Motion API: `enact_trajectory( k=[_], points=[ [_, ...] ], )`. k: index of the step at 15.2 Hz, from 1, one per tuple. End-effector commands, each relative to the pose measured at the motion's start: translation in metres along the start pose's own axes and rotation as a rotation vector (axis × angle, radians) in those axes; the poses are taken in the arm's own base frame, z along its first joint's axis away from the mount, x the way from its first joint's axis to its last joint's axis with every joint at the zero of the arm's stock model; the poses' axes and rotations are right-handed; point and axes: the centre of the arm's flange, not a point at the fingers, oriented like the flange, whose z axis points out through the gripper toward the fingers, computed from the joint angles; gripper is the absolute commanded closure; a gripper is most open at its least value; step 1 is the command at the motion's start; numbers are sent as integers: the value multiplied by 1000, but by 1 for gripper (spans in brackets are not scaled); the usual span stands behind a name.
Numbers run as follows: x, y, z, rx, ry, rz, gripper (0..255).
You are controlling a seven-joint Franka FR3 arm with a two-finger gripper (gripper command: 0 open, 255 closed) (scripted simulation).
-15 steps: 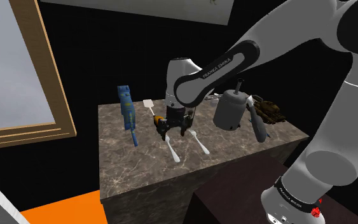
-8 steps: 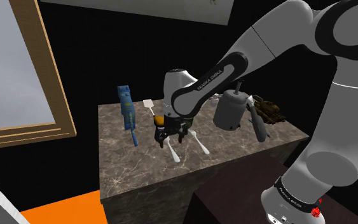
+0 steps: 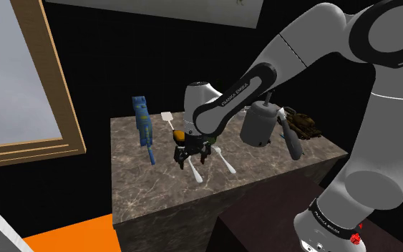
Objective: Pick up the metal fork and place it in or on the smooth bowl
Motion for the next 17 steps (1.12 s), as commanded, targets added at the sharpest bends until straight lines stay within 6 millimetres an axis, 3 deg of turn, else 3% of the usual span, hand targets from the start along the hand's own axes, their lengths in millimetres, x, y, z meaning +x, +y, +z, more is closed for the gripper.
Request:
enact_trajectory(
  k=[1,2,11,17],
  points=[
    [0,0,0,0,0,0,0],
    [0,0,0,0,0,0,255],
    [0,0,0,0,0,0,255],
    [-5,0,-31,0,0,0,255]
  ],
)
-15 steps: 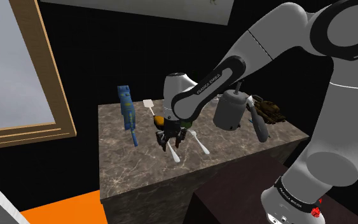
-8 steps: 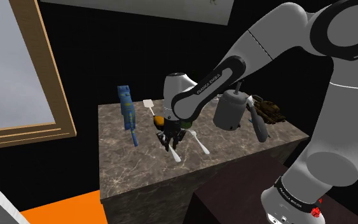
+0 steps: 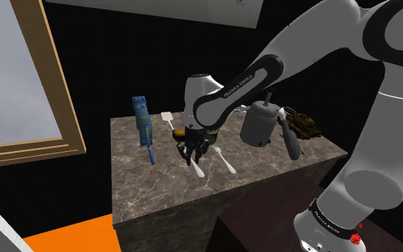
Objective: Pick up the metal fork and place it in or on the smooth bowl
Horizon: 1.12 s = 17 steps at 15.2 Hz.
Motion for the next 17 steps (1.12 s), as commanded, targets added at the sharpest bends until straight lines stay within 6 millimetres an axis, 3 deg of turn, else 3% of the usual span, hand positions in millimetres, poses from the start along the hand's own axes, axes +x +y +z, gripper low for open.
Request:
enact_trajectory(
  k=[1,17],
  points=[
    [-2,0,-10,0,0,0,255],
    [-14,-1,-93,0,0,0,255]
  ],
)
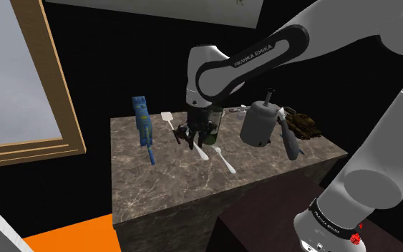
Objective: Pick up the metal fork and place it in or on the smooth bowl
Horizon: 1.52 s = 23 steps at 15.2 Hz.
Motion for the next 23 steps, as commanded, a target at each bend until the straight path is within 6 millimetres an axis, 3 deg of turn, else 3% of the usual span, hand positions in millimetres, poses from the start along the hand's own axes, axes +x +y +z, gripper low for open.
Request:
enact_trajectory(
  k=[1,3,23],
  points=[
    [-1,-1,-11,0,0,0,255],
    [-3,-1,-20,0,0,0,255],
    [206,159,-43,0,0,0,255]
  ],
)
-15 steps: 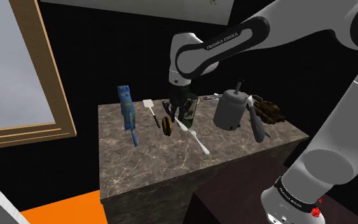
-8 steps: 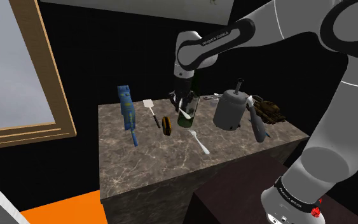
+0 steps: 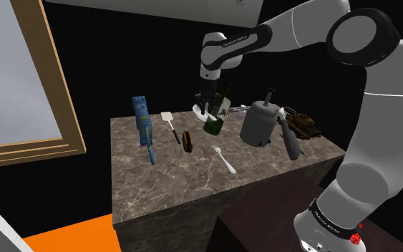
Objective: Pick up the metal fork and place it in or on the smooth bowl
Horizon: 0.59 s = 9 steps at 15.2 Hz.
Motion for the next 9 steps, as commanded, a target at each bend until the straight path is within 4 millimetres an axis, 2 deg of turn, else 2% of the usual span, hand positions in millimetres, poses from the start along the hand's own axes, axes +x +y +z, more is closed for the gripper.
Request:
enact_trajectory(
  k=[1,9],
  points=[
    [20,20,-2,0,0,-1,255],
    [103,84,-12,0,0,-1,255]
  ],
)
